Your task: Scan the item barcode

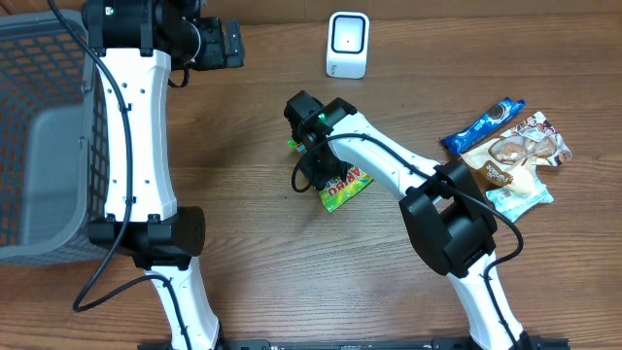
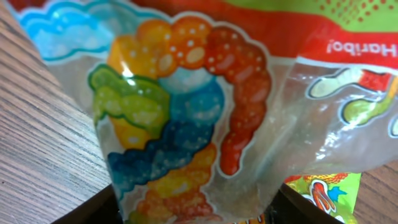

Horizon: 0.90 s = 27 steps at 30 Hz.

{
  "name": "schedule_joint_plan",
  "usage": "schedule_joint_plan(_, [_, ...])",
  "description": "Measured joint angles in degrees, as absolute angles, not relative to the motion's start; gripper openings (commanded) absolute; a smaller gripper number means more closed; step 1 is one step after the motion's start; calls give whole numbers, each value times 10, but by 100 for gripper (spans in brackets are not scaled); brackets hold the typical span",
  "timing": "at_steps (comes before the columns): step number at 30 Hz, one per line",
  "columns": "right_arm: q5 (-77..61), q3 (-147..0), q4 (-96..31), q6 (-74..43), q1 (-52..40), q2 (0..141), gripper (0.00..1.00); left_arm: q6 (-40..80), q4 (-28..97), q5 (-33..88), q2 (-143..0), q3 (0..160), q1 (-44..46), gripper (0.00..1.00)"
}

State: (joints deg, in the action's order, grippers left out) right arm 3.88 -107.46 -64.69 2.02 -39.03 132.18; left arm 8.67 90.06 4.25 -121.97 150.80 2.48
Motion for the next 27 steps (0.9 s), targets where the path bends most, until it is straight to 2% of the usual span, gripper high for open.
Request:
schedule_joint_plan(3, [40,-1075,-647,19,-390,1322,4,87,901,43,-1220,1508,25,100])
schedule_joint_plan(10, [26,-1086,-665,17,-390,1313,4,87,901,43,-1220,1508,25,100])
schedule_joint_plan(15, [-60,-1123,-716,42,-385,1313,4,87,901,43,-1220,1508,25,100])
schedule_joint_plan(21, [-247,-1171,-770,117,-350,1284,4,87,901,43,-1220,1508,25,100])
schedule_joint_plan(27, [-478,-1184,-833,223,-244,1221,4,87,901,43,-1220,1508,25,99])
